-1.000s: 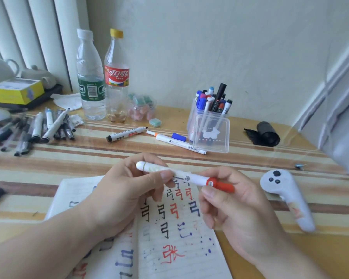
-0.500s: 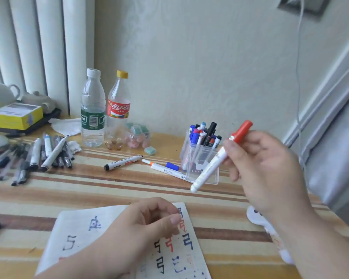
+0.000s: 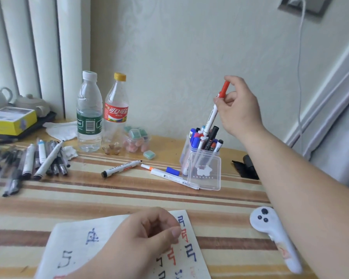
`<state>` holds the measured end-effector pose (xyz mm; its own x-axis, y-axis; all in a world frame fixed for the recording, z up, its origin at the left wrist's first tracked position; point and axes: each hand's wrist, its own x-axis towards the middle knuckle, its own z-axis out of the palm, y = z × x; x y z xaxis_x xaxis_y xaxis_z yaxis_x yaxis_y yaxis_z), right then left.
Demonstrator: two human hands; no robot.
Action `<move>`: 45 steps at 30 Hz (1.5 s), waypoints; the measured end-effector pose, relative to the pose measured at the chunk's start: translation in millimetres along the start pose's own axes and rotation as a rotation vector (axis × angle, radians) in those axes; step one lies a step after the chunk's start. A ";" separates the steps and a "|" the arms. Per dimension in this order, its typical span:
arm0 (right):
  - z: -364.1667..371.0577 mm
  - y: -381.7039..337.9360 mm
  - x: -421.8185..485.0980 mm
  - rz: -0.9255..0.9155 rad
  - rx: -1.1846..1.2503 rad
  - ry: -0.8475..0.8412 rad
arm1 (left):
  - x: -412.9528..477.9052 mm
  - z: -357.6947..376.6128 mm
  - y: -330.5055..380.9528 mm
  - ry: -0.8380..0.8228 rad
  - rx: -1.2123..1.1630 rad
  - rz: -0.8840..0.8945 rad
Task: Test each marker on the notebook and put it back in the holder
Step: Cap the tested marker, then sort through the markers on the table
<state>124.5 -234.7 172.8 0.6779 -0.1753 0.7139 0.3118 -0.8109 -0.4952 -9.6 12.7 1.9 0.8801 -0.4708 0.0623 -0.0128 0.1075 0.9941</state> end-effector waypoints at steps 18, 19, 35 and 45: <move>7.5 13.7 -12.0 0.137 -0.177 -0.309 | 3.4 -4.5 -0.6 0.119 -0.205 -0.050; 8.0 15.4 -13.1 0.149 -0.157 -0.271 | 3.3 -4.5 -0.6 0.118 -0.202 -0.051; 9.4 28.2 -22.2 0.178 -0.155 -0.229 | 0.2 -4.3 5.7 0.094 -0.129 -0.049; 55.6 -25.3 -81.4 -0.450 -0.252 -0.322 | -1.0 -4.1 7.4 0.093 -0.095 -0.056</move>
<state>98.4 -168.9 99.7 0.6955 0.3614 0.6210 0.4739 -0.8804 -0.0184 -8.6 17.6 8.8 0.9184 -0.3955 -0.0057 0.0783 0.1677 0.9827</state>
